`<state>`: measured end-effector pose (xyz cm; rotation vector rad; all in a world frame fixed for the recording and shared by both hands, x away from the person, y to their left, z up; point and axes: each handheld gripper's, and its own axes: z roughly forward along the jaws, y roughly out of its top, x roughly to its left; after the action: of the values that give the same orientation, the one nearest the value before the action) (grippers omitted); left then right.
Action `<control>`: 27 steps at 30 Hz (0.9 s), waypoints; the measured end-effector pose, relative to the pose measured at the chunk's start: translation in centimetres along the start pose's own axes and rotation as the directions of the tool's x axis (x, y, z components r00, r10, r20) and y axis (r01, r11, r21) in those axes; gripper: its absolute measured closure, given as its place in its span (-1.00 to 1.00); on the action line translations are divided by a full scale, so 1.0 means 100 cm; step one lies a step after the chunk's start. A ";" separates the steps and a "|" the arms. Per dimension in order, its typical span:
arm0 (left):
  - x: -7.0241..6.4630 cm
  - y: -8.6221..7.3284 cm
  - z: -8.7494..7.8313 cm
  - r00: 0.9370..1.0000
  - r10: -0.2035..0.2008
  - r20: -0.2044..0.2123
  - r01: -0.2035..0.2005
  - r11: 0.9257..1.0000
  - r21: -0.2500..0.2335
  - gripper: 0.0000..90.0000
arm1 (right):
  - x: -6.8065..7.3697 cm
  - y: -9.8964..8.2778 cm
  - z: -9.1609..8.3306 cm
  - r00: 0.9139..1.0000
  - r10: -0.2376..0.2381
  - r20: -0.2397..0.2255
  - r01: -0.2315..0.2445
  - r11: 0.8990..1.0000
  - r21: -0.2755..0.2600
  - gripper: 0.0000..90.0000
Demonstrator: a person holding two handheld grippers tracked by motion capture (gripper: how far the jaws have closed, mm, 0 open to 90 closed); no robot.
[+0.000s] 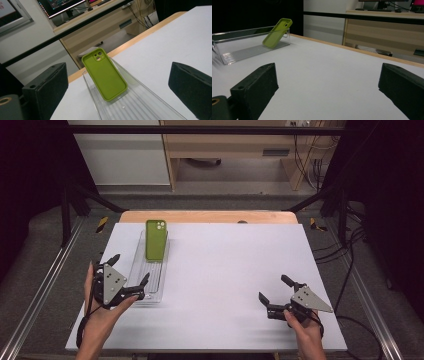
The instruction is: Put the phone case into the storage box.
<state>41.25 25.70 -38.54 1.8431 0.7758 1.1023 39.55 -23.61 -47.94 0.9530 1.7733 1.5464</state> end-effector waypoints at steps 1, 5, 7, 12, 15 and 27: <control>0.002 -0.001 -0.001 1.000 -0.004 0.003 0.004 1.000 0.001 -0.96 | 0.000 0.000 0.000 1.000 0.000 -0.001 0.000 1.000 0.000 -0.94; 0.007 -0.005 -0.005 0.999 -0.038 0.005 0.039 0.999 -0.020 -0.96 | 0.000 0.000 0.000 1.000 -0.001 -0.001 0.001 1.000 0.000 -0.94; 0.009 -0.007 -0.007 0.999 -0.048 0.008 0.048 0.998 -0.031 -0.96 | 0.000 0.000 0.000 1.000 -0.001 -0.001 0.001 1.000 0.000 -0.94; 0.012 -0.014 -0.012 0.996 -0.080 0.028 0.081 0.996 -0.038 -0.96 | 0.001 0.000 0.000 1.000 -0.002 -0.004 0.002 1.000 0.002 -0.94; 0.012 -0.018 -0.013 0.994 -0.102 0.037 0.104 0.994 -0.042 -0.96 | 0.000 0.000 0.000 1.000 -0.001 -0.002 0.001 1.000 0.002 -0.94; 0.004 -0.036 -0.018 0.984 -0.140 0.111 0.146 0.988 -0.048 -0.97 | 0.001 0.000 0.000 1.000 -0.005 -0.002 0.005 1.000 0.003 -0.94</control>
<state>39.45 28.28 -41.08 1.7556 0.7935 0.9175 39.53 -23.56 -47.95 0.9480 1.7791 1.5422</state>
